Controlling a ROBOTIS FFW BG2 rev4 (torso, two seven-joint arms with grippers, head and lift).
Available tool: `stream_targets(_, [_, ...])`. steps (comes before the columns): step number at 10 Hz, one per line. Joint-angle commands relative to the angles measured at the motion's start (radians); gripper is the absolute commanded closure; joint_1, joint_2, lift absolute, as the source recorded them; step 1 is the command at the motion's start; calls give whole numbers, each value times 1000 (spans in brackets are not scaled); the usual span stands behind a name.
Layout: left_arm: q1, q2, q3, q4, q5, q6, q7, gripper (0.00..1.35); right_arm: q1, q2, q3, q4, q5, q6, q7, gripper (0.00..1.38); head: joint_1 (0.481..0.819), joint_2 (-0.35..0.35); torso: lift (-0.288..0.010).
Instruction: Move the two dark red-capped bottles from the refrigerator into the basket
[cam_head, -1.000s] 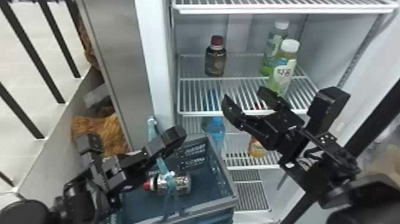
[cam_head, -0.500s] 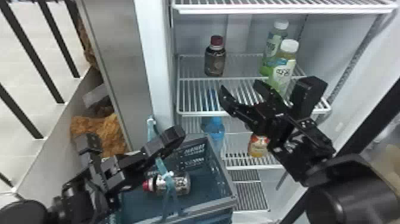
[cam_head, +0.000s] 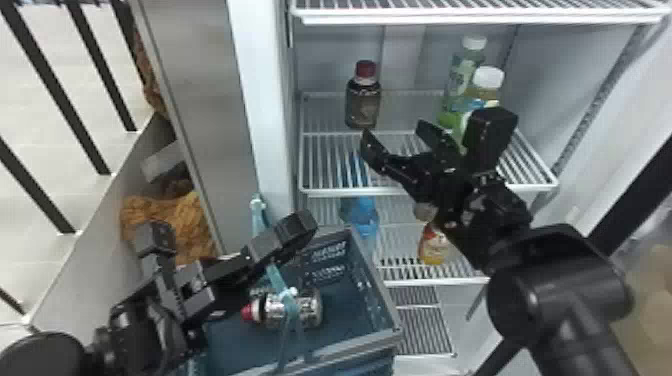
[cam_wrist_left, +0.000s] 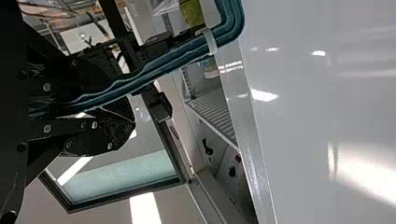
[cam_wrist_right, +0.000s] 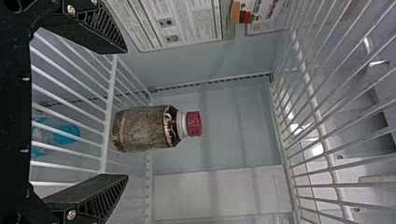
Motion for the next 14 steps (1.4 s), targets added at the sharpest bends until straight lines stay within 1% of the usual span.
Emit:
stream_targets(1, [-3,2,0,0,0,-1,0,1202,-62,8,19,69,0,-17,-7,111,676,-18,-34])
stream_targets(6, [-13,8,-10,0,4,-1,0,1202,-219,36,57,265,14,-39,-31,107,641,-8,-34])
stream_targets(11, [-25,13,-18,0,8,2,0,1202,-339,50,127,425,32,-59,-74,102,633,0,-34])
stream_targets(14, [-27,14,-20,0,8,2,0,1202,-393,57,145,491,42,-59,-97,98,619,3,-34])
